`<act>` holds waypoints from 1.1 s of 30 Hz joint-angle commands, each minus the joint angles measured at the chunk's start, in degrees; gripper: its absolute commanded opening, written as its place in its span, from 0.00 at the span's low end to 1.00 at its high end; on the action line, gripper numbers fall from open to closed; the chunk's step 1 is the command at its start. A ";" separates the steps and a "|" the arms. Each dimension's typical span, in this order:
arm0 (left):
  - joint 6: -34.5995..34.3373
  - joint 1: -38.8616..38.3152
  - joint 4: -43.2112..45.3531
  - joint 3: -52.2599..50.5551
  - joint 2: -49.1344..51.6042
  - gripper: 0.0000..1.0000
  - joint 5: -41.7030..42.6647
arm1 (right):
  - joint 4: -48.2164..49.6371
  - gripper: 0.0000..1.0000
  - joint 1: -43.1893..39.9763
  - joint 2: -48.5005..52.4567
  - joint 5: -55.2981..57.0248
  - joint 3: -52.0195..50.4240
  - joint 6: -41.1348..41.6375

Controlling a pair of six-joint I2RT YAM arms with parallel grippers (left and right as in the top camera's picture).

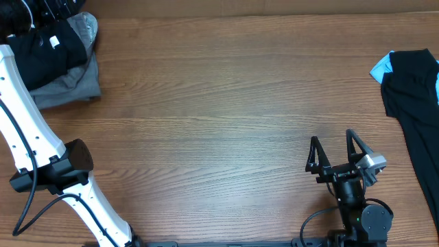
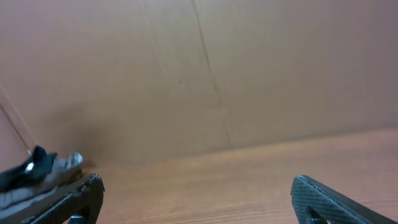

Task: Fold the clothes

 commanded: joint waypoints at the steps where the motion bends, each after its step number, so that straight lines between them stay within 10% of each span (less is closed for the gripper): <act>1: -0.79 -0.07 0.15 0.17 0.20 1.00 1.03 | -3.91 1.00 0.31 -1.60 1.29 -0.59 -0.22; 33: -0.79 -0.07 0.17 0.17 0.20 1.00 1.03 | -11.78 1.00 0.44 -1.55 3.43 -0.55 -0.59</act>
